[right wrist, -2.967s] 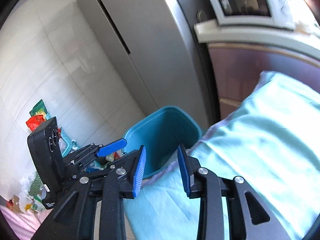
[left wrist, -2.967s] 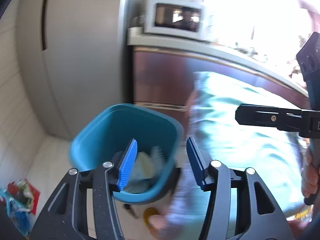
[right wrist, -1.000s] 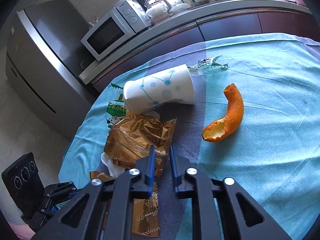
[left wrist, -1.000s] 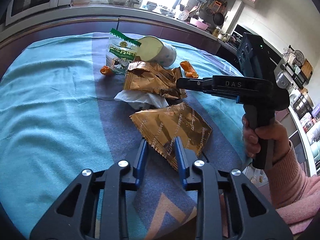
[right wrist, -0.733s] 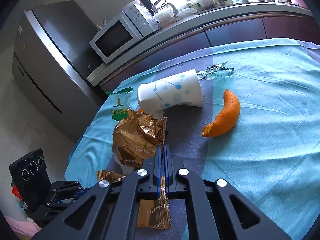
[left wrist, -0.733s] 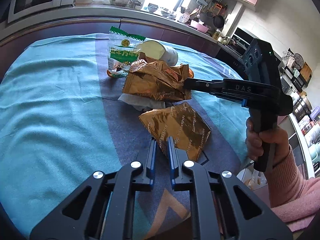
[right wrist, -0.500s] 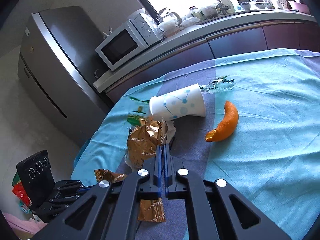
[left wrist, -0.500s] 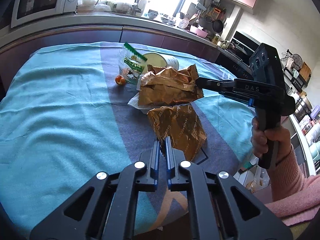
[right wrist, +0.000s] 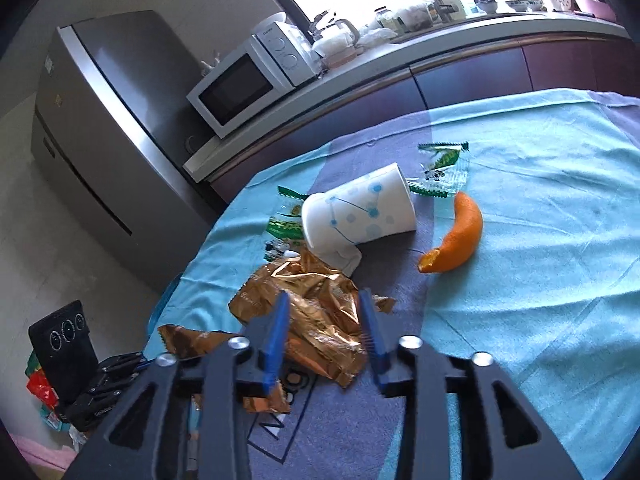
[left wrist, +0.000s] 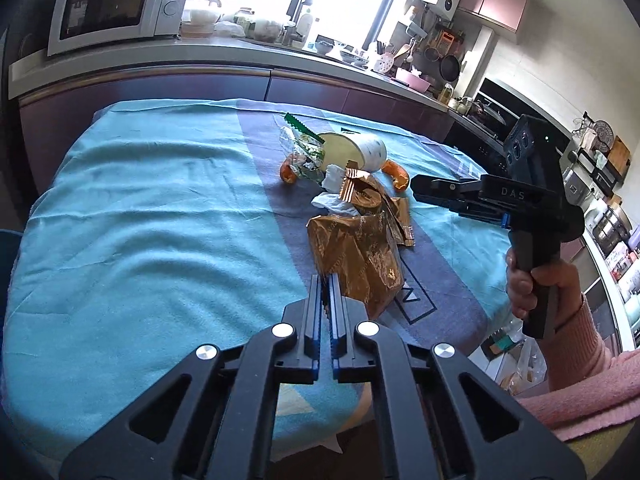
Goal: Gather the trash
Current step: 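Grasp a gold wrapper with the left tool while the right tool grasps another gold wrapper, then carry both gold wrappers to the teal bin and open both tools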
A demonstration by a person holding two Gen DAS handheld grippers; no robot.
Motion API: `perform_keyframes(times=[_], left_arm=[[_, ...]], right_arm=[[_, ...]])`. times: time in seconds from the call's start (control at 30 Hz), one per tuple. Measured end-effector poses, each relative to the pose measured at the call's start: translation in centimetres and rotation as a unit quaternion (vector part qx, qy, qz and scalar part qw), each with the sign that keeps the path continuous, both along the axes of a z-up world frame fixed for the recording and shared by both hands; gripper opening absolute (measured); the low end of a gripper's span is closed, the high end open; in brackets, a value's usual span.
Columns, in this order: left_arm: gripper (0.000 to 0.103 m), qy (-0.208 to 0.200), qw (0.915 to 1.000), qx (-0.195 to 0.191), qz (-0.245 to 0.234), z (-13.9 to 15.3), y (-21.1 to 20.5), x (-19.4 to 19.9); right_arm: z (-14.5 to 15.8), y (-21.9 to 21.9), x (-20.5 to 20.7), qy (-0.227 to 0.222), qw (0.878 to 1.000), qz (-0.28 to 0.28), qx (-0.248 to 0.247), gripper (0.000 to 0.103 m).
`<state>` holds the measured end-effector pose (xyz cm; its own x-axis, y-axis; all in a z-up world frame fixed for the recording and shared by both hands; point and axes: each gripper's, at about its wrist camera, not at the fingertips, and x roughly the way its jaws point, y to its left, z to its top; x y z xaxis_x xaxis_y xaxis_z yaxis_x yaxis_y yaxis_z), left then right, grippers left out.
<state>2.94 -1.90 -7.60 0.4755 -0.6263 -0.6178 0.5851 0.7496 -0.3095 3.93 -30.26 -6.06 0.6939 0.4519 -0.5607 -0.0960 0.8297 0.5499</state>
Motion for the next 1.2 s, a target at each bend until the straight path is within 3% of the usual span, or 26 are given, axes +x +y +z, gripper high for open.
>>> perform_keyframes(times=[0.1, 0.3, 0.37, 0.57, 0.83, 1.2], left_arm=[[0.004, 0.002, 1.0000, 0.001, 0.007, 0.0, 0.7, 0.1], [0.004, 0.008, 0.9996, 0.000, 0.026, -0.4, 1.6, 0.4], [0.004, 0.009, 0.9995, 0.000, 0.030, -0.5, 2.0, 0.5], [0.004, 0.004, 0.9991, 0.000, 0.043, 0.0, 2.9, 0.4], [0.002, -0.011, 0.9979, -0.007, 0.063, 1.2, 5.0, 0.0], [0.002, -0.034, 0.9945, -0.023, 0.096, 2.9, 8.3, -0.7]], right_arm=[[-1.1, 0.0, 0.5, 0.018, 1.000, -0.004, -0.001, 0.053], [-2.0, 0.3, 1.4, 0.028, 0.999, 0.012, 0.015, 0.050], [-2.2, 0.7, 1.6, 0.032, 0.999, 0.023, 0.013, 0.019], [-1.5, 1.0, 0.4, 0.010, 0.999, 0.029, 0.014, 0.017], [1.8, 1.5, -1.3, -0.037, 0.998, 0.039, 0.013, 0.016], [3.6, 5.9, 0.9, -0.053, 0.995, 0.084, 0.011, 0.016]])
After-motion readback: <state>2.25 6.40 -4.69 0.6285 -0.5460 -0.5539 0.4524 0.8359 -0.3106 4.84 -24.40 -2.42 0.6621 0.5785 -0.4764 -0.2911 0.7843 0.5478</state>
